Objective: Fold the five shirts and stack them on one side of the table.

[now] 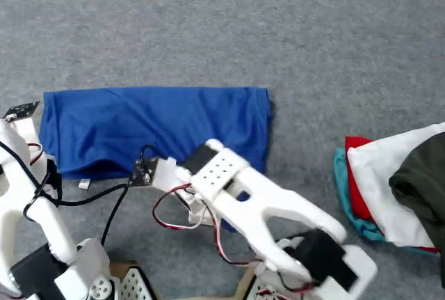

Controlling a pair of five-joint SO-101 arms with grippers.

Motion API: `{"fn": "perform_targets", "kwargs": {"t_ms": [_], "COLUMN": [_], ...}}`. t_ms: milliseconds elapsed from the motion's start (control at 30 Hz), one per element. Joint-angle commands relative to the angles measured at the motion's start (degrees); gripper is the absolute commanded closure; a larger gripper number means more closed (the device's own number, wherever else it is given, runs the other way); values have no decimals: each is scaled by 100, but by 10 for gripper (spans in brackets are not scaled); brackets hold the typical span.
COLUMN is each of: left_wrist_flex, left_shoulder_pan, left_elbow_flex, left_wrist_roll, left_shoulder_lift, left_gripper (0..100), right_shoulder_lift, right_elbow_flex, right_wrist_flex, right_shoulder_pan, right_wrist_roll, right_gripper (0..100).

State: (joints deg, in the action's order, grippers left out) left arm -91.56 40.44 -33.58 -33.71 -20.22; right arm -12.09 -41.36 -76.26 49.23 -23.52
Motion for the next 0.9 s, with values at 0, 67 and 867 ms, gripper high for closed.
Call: {"fn": "perform_targets", "kwargs": {"t_ms": [0,67,867], "left_wrist_flex": [220,378,422], "left_shoulder_pan": [-9,-9,-9], "left_elbow_flex": [79,79,44], "left_wrist_roll": [-18,-18,-18], "left_shoulder_lift": [-207,-207,-198], "left_gripper": [980,980,980], "right_shoulder_lift": [-963,-1174,-716], "right_elbow_flex": [418,356,-1138], "right_wrist_flex": [-598,-642,914], "right_shoulder_pan": [-119,-119,66], "right_wrist_roll": [44,44,352], "right_gripper": [771,782,782]}}
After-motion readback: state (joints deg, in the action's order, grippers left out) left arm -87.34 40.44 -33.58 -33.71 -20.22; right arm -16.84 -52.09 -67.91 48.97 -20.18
